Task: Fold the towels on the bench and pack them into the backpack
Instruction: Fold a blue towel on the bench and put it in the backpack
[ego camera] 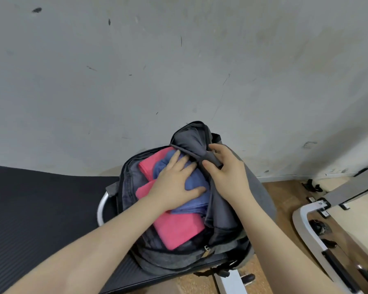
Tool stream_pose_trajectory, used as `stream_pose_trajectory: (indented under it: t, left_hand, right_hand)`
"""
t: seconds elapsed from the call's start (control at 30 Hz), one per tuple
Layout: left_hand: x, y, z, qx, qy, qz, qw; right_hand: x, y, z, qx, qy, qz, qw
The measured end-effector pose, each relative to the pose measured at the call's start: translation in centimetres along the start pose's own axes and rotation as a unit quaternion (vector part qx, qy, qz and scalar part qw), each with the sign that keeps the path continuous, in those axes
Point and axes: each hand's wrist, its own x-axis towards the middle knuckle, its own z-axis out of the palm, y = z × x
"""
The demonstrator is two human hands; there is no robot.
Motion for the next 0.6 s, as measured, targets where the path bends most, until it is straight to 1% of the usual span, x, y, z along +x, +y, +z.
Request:
stream_pose_trajectory:
  t: [0.03, 0.1, 0.13, 0.17, 0.2, 0.23, 0.3, 0.37, 0.5, 0.53, 0.6]
  left_hand:
    - [-1.2, -0.7, -0.6, 0.017, 0.031, -0.001, 0.999]
    - [-3.6, -0.9, -1.7, 0.05, 0.141, 0.022, 0.988]
    - [-4.6, -0.7, -1.8, 0.049, 0.188, 0.044, 0.98]
    - [-5.6, -0.7, -1.6, 0.04, 0.201, 0.063, 0.977]
    - [-6.4, -0.8, -1.0, 0.039, 0.189, 0.082, 0.978]
    - [-7.1, -1.2, -0.3, 0.051, 0.152, 0.088, 0.983]
    - [-7.7, -2.2, 1.0, 0.089, 0.053, 0.082, 0.991]
    - [-7.1, -2.7, 1.7, 0.1, -0.003, 0.073, 0.992]
    - [-4.8, -1.4, 2.1, 0.101, -0.057, 0.039, 0.992]
    - [-4.4, -1.1, 2.1, 0.103, -0.055, 0.033, 0.993]
    - [-3.3, -0.4, 2.3, 0.094, -0.026, 0.018, 0.995]
  right_hand:
    - [-0.2, 0.0, 0.4, -0.008, -0.004, -0.001, 1.0]
    - [-0.5, 0.0, 0.9, -0.022, -0.005, -0.002, 1.0]
    - [-0.6, 0.0, 1.0, -0.022, -0.003, -0.002, 1.0]
    - [-0.8, 0.0, 0.9, -0.023, -0.002, -0.003, 1.0]
    - [-0.8, 0.0, 0.8, -0.024, -0.001, -0.005, 1.0]
    - [-0.9, 0.0, 0.6, -0.026, -0.002, -0.009, 1.0]
    - [-0.9, -0.1, 0.5, -0.023, -0.008, -0.018, 1.0]
    - [-0.8, -0.2, 0.2, -0.011, -0.009, -0.018, 1.0]
    - [-0.3, 0.2, -0.2, 0.02, -0.005, -0.017, 1.0]
    - [-0.1, 0.4, -0.3, 0.024, -0.004, -0.017, 1.0]
    - [0.6, 0.4, -0.3, 0.031, -0.005, -0.013, 0.999]
